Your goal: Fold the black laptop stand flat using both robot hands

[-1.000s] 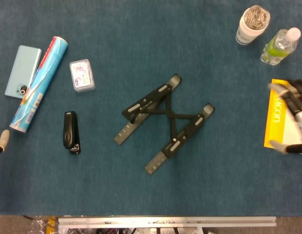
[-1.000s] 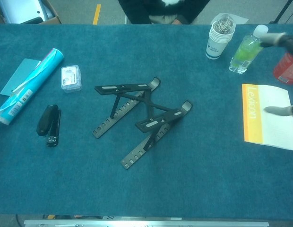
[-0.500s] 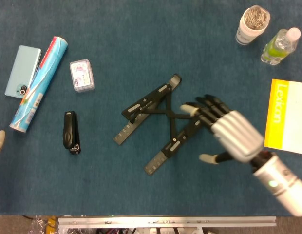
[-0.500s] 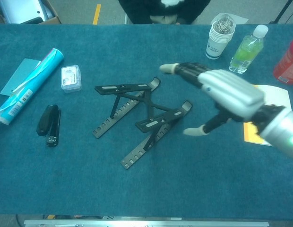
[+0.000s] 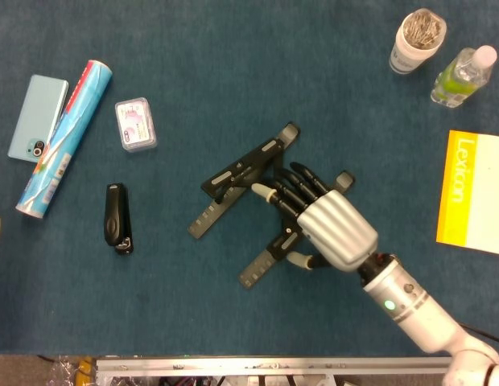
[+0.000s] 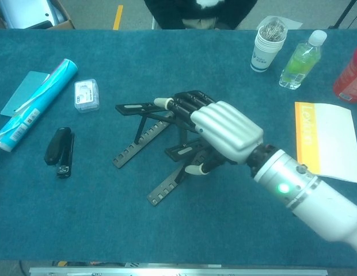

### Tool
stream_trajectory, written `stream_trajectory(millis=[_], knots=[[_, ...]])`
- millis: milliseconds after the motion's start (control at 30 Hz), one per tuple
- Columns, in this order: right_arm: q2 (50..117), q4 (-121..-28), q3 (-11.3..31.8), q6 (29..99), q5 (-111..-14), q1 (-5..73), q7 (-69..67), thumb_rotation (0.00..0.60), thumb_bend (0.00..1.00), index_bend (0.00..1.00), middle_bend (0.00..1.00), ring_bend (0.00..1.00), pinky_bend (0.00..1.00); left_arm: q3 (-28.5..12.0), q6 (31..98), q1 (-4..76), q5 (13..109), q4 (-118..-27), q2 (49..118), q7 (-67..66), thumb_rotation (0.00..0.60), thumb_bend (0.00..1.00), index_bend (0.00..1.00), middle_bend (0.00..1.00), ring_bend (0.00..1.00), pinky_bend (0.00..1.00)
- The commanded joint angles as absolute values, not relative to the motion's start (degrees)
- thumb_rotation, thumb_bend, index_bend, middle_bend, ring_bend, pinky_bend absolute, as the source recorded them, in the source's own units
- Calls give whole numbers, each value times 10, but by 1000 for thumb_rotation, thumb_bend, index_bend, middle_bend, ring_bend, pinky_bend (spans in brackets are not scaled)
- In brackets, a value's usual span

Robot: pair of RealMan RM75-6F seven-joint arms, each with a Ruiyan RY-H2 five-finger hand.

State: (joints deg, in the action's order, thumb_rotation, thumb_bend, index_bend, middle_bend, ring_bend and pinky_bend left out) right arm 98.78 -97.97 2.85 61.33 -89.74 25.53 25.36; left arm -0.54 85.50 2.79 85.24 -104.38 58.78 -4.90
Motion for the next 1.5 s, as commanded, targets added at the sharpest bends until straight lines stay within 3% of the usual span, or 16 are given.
stream_trajectory(millis=[33, 300, 600, 1000, 1500], knots=[[1009, -949, 34, 620, -900, 265, 250, 600, 217, 5, 109, 0, 0, -6, 854, 27, 850, -1040, 587, -45, 600, 316, 0, 0, 0, 0], [1026, -900, 56, 638, -902, 279, 234, 600, 281, 5, 109, 0, 0, -5, 849, 28, 848, -1035, 586, -40, 600, 315, 0, 0, 0, 0], [992, -902, 71, 669, -892, 276, 226, 600, 282, 5, 109, 0, 0, -6, 841, 33, 847, -1031, 591, -42, 600, 316, 0, 0, 0, 0], [944, -901, 63, 733, -890, 241, 205, 600, 281, 5, 109, 0, 0, -6, 827, 40, 846, -1016, 600, -33, 600, 316, 0, 0, 0, 0], [922, -894, 65, 750, -867, 227, 196, 600, 281, 4, 109, 0, 0, -6, 824, 43, 847, -1010, 603, -29, 600, 316, 0, 0, 0, 0]])
